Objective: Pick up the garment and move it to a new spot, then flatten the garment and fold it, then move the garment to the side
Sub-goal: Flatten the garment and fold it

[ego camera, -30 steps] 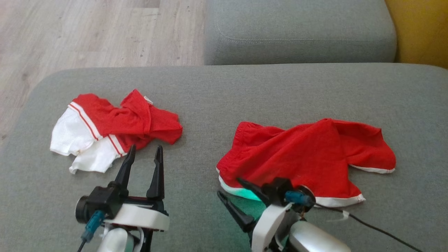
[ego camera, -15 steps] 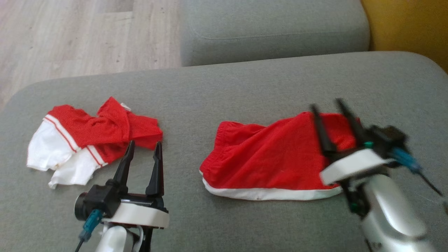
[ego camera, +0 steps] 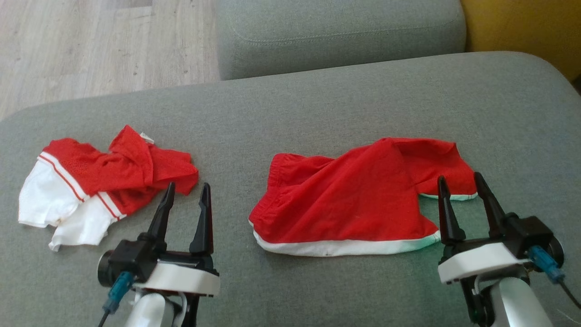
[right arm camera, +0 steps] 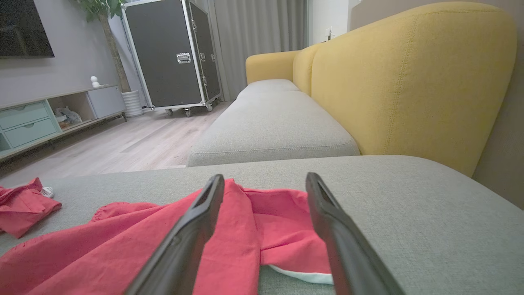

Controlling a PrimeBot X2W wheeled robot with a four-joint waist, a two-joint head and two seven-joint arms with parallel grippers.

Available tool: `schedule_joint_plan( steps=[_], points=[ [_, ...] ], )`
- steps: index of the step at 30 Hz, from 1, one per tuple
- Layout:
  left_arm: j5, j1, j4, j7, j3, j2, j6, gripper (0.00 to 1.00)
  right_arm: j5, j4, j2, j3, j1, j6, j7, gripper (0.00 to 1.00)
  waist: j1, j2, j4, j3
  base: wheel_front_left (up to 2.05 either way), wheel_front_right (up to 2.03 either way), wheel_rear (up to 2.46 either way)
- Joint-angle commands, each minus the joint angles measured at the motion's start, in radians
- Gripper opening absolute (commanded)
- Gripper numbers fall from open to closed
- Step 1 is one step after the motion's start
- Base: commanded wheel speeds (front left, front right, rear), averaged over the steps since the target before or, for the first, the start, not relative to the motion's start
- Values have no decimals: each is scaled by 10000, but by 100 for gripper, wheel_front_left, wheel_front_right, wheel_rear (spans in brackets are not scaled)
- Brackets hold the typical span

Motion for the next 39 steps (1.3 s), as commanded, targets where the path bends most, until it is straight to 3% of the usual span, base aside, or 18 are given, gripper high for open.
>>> schedule_joint_plan(
  steps=[1, 8, 19, 33, 34, 35, 36, 39],
  points=[
    [-36, -309, -308, -95, 257, 26, 41, 100, -113, -312, 18, 199, -223, 35, -107, 100, -1, 0, -10, -12, 0, 0, 0],
    [-43, -298, -224, -95, 267, 26, 29, 100, -100, 780, 34, 434, 144, 35, -97, 100, -1, 0, -22, -172, 0, 0, 0],
    [5, -287, -192, -95, 167, 26, 24, 100, 188, 2955, 36, -157, -260, 35, 651, 100, -1, 0, 187, -181, 0, 0, 0],
    [125, -353, -104, -95, 144, 26, -43, 100, 176, 4783, 37, -146, -1288, 35, 310, 100, -1, 0, 481, 85, 0, 0, 0],
    [131, -350, -96, -95, 149, 26, -45, 100, 144, 4894, 37, -84, -1344, 35, 304, 84, -1, 0, 478, 85, 0, 0, 0],
    [136, -353, -87, -95, 157, 26, -47, 100, 103, 5003, 37, -47, -1397, 35, 301, 27, -1, 0, 475, 89, 0, 0, 0],
    [144, -358, -75, -95, 162, 26, -49, 100, -17, 5093, 37, -35, -1447, 35, 285, 0, -1, 0, 473, 87, 0, 0, 0],
    [161, -368, -51, -95, 172, 26, -55, 100, -246, 5259, 37, -354, -1582, 35, 190, 0, -1, 0, 453, 77, 0, 0, 0]
  ],
)
